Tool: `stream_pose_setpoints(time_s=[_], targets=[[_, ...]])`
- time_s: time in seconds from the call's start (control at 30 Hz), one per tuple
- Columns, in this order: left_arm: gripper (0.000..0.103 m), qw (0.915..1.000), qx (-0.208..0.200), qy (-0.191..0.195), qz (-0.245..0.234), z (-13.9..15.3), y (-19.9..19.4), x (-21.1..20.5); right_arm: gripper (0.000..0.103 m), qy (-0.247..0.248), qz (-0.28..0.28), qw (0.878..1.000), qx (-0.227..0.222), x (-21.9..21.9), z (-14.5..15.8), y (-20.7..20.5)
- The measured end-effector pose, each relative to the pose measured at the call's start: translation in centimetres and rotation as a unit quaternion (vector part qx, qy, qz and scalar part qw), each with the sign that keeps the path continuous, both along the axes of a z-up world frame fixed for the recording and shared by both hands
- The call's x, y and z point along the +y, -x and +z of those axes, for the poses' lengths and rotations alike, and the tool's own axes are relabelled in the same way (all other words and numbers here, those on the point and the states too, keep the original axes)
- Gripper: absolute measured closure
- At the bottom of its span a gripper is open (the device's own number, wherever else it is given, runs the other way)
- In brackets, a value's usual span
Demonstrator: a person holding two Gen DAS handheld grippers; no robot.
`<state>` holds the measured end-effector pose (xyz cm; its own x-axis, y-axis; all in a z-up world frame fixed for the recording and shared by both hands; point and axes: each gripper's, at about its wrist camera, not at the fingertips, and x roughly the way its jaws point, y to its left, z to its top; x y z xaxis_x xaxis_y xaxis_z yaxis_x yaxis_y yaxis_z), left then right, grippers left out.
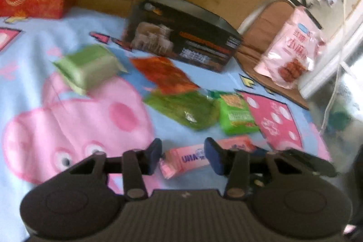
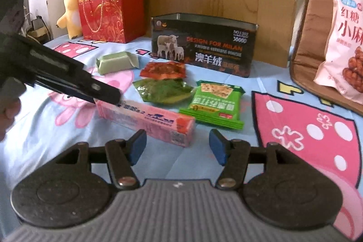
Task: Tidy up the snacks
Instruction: 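Close the left tool on the pink UHA candy box, then lift the pink box with the left tool and release it into the tin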
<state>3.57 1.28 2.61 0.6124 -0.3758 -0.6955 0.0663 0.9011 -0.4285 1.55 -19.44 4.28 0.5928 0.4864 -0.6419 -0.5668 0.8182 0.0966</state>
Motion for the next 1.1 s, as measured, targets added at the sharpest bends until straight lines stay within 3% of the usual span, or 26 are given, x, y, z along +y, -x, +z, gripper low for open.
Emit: stream_pose_setpoints(time_s=[0.1,0.3,0.63,0.73,0.93,1.03,1.1], targets=[[0.061,0.9996,-0.015,-0.023,-0.003,0.8,0.4,-0.4,0.056,0.022,-0.016,0.999,-0.02,0.9,0.1,0.7],[0.064,0.9987,-0.045,-0.02,-0.015,2.8,0.6,0.2,0.062,-0.009,-0.031,0.999,-0.037,0.1,1.6,1.3],[0.064,0.9982,-0.022,-0.024,-0.05,0.6,2.7,-0.7,0.06,-0.014,-0.042,0.999,0.022,-1.2,0.8,3.9],[0.056,0.9971,-0.035,-0.036,-0.057,0.8,3.9,-0.6,0.058,-0.002,-0.03,1.0,0.005,-0.9,0.8,5.5],[0.049,0.9973,-0.065,-0.024,-0.024,2.6,6.2,2.3,0.041,0.01,-0.026,0.999,-0.029,-1.5,1.0,6.1],[0.048,0.9988,-0.043,0.022,-0.009,2.3,6.6,3.8,0.024,0.01,-0.02,0.998,-0.058,-1.9,1.1,6.4],[0.048,0.9978,-0.019,0.062,-0.011,1.5,6.3,4.3,0.019,0.004,-0.004,0.997,-0.08,-2.1,1.2,6.6]])
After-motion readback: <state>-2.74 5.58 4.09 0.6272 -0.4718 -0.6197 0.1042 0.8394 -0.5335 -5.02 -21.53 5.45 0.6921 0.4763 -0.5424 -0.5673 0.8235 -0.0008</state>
